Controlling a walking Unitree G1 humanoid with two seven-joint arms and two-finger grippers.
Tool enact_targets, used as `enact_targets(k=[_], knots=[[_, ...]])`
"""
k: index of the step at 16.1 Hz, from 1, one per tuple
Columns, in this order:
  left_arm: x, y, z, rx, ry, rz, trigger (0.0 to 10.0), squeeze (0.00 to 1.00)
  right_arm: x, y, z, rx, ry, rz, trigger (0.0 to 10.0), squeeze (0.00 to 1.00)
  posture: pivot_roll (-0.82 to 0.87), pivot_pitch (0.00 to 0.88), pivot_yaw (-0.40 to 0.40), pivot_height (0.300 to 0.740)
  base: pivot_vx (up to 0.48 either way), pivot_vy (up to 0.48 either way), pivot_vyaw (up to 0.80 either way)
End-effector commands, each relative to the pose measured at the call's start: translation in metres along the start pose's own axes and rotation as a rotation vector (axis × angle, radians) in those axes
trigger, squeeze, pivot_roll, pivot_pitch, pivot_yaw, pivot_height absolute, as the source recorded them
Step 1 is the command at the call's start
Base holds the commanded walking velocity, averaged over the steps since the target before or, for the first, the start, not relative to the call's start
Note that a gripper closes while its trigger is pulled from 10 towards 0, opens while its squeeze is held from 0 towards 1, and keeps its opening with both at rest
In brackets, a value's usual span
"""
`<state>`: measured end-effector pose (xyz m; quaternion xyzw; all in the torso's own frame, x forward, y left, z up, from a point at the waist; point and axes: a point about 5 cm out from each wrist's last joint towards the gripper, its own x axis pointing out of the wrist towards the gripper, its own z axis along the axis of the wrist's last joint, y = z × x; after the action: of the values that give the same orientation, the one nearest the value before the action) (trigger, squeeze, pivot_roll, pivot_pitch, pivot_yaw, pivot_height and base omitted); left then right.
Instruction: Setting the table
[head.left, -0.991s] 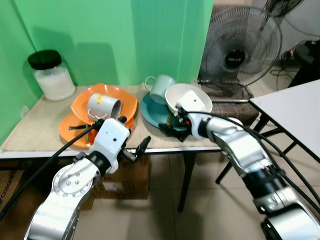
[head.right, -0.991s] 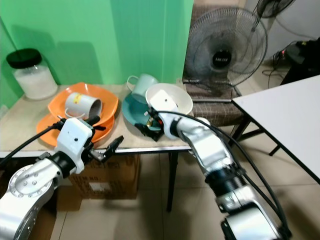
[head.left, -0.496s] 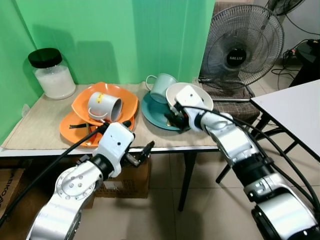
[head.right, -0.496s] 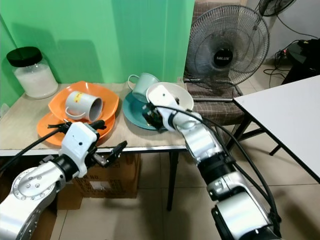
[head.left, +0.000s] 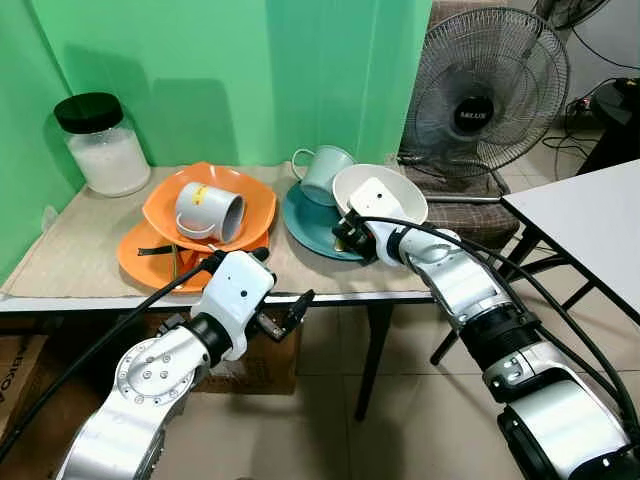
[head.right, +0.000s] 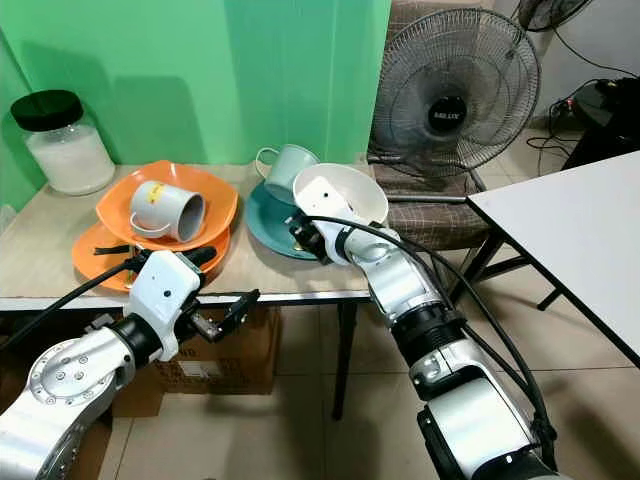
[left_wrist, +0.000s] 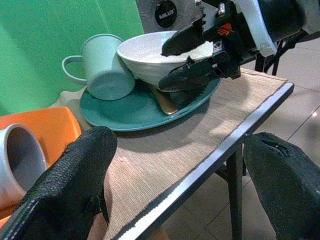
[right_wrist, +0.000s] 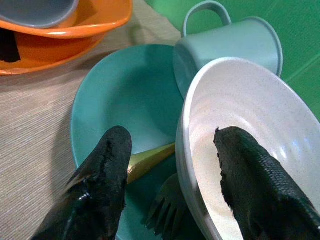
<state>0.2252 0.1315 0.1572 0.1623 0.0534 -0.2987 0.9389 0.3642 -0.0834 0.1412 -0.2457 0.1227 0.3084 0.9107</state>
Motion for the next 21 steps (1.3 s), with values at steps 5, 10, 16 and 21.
enact_targets(k=[5,10,16,21], knots=[[-0.0015,-0.0019,0.0023,0.023,0.002,-0.020,10.0,0.00,0.0018,-0.0037,0.0018,-0.021,0.014,0.010,0.0,0.00,-0.04,0.000,-0.017,0.740,0.000,0.000,0.00],[-0.0011,-0.0023,0.0029,0.031,0.002,-0.028,10.0,0.00,0.0025,-0.0031,0.0010,-0.021,0.019,0.020,0.0,0.00,-0.04,0.000,-0.019,0.740,0.000,0.000,0.00],[-0.0019,-0.0035,0.0011,0.047,0.015,-0.047,10.0,0.00,0.0017,-0.0034,-0.0035,-0.024,0.043,0.022,0.0,0.00,-0.03,0.000,-0.020,0.740,0.000,0.000,0.00],[-0.0013,-0.0038,0.0003,0.064,0.021,-0.055,10.0,0.00,0.0019,-0.0037,-0.0049,-0.027,0.053,0.020,0.0,0.00,-0.03,0.000,-0.024,0.740,0.000,0.000,0.00]])
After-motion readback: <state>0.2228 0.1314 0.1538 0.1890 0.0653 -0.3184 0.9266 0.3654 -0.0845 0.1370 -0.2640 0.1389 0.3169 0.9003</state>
